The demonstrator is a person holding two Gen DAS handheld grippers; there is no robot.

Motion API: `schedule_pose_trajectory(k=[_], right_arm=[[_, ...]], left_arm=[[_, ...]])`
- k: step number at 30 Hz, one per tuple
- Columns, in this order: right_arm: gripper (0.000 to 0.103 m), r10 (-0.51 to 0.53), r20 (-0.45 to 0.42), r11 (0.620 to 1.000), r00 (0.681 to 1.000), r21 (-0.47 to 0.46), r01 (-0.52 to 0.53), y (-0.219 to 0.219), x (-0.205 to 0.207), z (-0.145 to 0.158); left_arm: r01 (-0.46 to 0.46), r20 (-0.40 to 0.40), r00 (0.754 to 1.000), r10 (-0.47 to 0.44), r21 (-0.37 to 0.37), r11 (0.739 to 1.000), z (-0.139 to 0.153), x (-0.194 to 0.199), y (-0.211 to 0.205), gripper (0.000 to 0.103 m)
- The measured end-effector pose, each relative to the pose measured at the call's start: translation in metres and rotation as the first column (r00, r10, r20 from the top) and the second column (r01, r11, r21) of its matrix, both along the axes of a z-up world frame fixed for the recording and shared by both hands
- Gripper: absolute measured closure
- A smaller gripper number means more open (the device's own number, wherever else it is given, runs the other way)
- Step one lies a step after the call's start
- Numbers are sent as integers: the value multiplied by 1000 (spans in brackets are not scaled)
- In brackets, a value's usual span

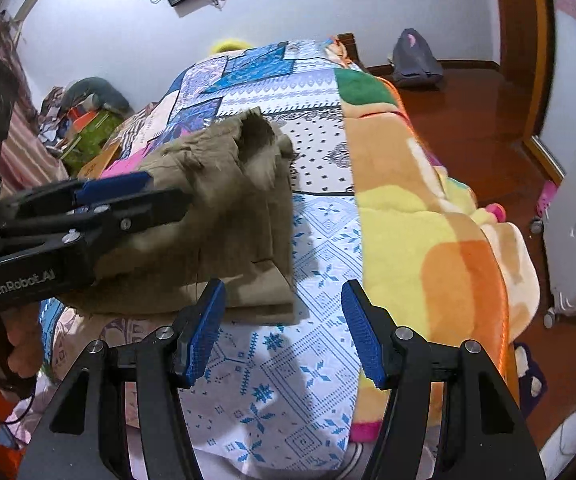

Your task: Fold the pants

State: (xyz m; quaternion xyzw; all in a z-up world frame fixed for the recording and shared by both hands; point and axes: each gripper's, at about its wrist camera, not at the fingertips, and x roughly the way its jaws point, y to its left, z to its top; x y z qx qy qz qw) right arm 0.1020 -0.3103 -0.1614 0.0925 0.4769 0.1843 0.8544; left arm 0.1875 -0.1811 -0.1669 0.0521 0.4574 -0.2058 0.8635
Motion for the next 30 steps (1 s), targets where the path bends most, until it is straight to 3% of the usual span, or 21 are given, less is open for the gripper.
schedule_pose_trajectory(k=[3, 5, 10, 15, 20, 25, 30], right_arm=[[46, -11, 11, 1000, 1000, 10, 11, -1, -1, 4], [46, -13, 23, 1000, 1000, 23, 13, 0, -1, 9], [45, 9, 38, 998, 999, 68, -11, 15, 4, 16], [39, -16, 43, 992, 999, 126, 10, 34, 8, 17], [35, -73, -13, 986, 997, 146, 74, 47, 14, 5], [35, -100, -75, 981, 992, 156, 110, 51, 16, -9], [35, -85, -106, 986, 991, 135, 100, 52, 17, -23]], left_arm=[[-6, 3, 1000, 6, -33, 999, 11, -5, 9, 47], [-19, 47, 999, 20, -34, 999, 23, -10, 19, 44], [-98, 121, 988, 92, 39, 994, 33, -9, 61, 38], [-158, 42, 987, 155, 93, 983, 5, 1, 104, 38], [-150, -10, 988, 152, 117, 982, -27, -2, 113, 37], [-138, -3, 990, 138, 67, 988, -22, 2, 122, 36], [-151, 3, 988, 151, 53, 987, -13, 34, 142, 32]])
